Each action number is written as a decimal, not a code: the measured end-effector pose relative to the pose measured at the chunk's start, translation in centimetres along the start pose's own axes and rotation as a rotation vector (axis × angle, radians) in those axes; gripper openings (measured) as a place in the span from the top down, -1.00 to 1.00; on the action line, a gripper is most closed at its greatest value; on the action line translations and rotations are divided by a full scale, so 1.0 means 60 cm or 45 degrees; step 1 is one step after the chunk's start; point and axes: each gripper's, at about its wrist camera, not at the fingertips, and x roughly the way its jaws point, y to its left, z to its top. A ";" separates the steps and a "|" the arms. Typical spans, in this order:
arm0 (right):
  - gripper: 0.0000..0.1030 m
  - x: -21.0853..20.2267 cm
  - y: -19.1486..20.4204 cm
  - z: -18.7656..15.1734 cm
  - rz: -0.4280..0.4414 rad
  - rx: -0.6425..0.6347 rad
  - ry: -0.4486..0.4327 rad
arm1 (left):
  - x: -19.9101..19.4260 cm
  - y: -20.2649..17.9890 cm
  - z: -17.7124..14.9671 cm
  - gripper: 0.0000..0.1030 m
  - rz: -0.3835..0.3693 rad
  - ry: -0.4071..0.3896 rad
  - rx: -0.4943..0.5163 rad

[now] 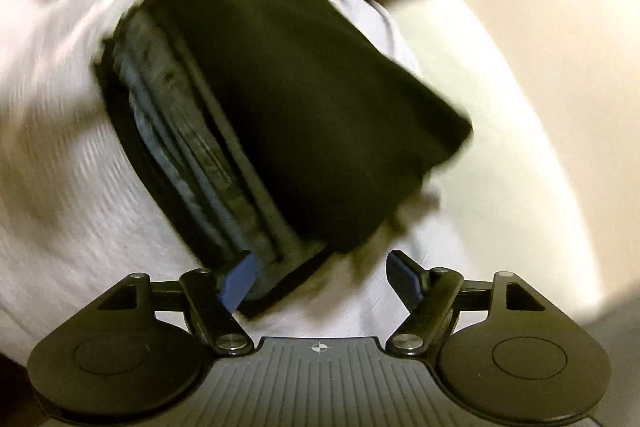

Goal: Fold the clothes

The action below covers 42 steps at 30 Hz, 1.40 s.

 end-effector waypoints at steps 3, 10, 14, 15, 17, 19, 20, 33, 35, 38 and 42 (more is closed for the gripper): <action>-0.49 -0.039 -0.014 -0.009 0.100 0.403 0.041 | 0.009 0.035 -0.014 -0.60 -0.089 0.058 -0.280; -0.52 -0.140 0.005 -0.022 0.192 0.968 0.106 | -0.026 0.026 -0.062 -0.53 -0.390 0.059 -0.546; -0.52 -0.212 0.040 -0.019 0.184 1.082 0.104 | -0.096 0.031 -0.098 -0.49 -0.443 0.010 -0.498; -0.52 -0.231 0.049 -0.018 0.179 1.096 0.096 | -0.103 0.030 -0.107 -0.49 -0.452 0.009 -0.497; -0.53 -0.270 0.062 -0.015 0.168 1.122 0.082 | -0.115 0.025 -0.125 -0.49 -0.464 0.004 -0.497; -0.53 -0.305 0.070 -0.011 0.152 1.138 0.069 | -0.137 0.000 -0.135 -0.58 -0.429 -0.008 -0.496; -0.53 -0.322 0.075 -0.007 0.144 1.142 0.061 | -0.154 -0.007 -0.139 -0.60 -0.409 -0.011 -0.501; -0.53 -0.408 0.117 0.049 0.132 1.051 0.002 | -0.251 0.014 -0.144 -0.97 -0.338 -0.033 -0.625; -0.53 -0.414 0.119 0.054 0.125 1.015 -0.006 | -0.248 0.012 -0.136 -0.97 -0.324 -0.021 -0.632; -0.53 -0.416 0.116 0.055 0.115 0.998 0.001 | -0.252 0.009 -0.130 -0.97 -0.286 -0.018 -0.643; -0.54 -0.416 0.108 0.053 0.089 1.019 0.006 | -0.258 0.008 -0.128 -0.97 -0.300 -0.001 -0.650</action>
